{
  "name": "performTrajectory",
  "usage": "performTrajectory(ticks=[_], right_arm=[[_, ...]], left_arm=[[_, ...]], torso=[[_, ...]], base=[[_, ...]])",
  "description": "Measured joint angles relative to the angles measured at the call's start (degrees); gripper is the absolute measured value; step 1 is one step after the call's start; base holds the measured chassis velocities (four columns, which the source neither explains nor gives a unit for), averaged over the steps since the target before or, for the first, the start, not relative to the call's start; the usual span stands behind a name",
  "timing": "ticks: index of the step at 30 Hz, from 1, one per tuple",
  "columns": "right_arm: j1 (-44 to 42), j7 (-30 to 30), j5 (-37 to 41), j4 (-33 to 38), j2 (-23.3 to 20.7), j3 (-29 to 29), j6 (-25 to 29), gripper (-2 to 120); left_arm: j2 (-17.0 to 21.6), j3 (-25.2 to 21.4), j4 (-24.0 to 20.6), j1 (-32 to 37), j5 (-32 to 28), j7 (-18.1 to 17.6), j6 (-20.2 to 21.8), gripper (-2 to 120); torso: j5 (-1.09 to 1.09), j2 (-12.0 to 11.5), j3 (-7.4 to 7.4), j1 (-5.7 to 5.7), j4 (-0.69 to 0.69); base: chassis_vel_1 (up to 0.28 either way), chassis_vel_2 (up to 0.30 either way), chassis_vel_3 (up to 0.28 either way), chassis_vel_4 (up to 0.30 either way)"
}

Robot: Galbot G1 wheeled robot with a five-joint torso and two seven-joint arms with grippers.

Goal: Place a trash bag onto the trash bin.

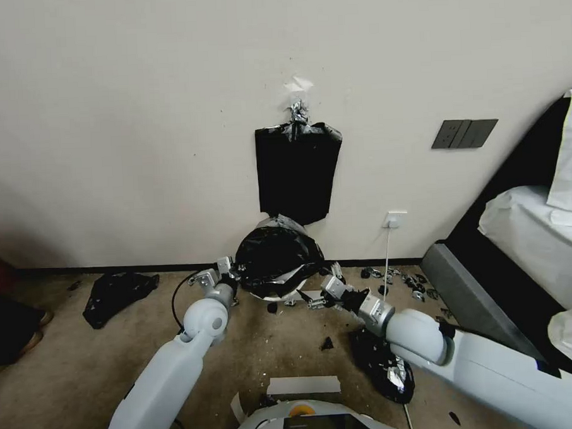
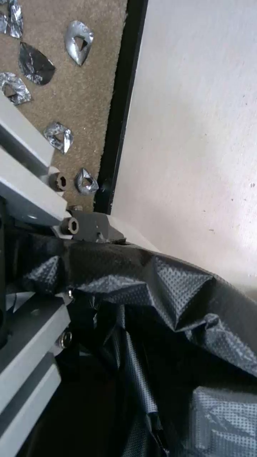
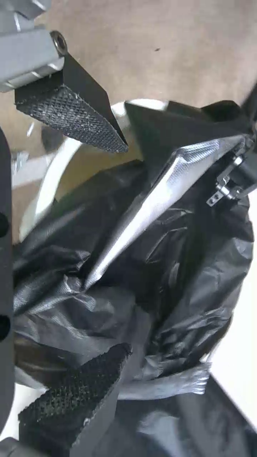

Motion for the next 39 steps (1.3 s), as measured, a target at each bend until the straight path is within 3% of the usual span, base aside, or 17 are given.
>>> performTrajectory(ticks=[13, 17, 28, 39], right_arm=[[11.2, -0.7, -0.1, -3.8, -0.3, -10.4, 0.6, 98], [12.4, -0.7, -0.1, -4.4, -0.3, -11.6, 0.9, 89], [13.8, -1.7, 0.1, -5.9, 0.0, -13.4, 1.7, 44], [13.1, -2.8, 0.0, -6.2, -0.1, -13.3, 2.9, 10]], left_arm=[[0.0, 0.4, -0.9, 0.5, 0.1, 0.0, 0.1, 0], [0.1, 0.4, -0.9, 0.4, 0.1, 0.1, 0.2, 0], [0.0, 0.7, -0.6, 0.2, 0.1, 0.2, 0.2, 0], [-0.1, 0.9, -0.3, 0.0, 0.1, 0.2, 0.2, 0]], torso=[[-0.01, 0.0, 0.0, 0.0, 0.0], [-0.01, 0.0, 0.0, 0.0, 0.01], [-0.01, 0.0, 0.0, 0.0, 0.0], [-0.01, 0.0, 0.0, 0.0, 0.01]], base=[[0.0, 0.0, 0.0, 0.0], [0.0, 0.0, 0.0, 0.0], [0.0, 0.0, 0.0, 0.0], [0.0, 0.0, 0.0, 0.0]])
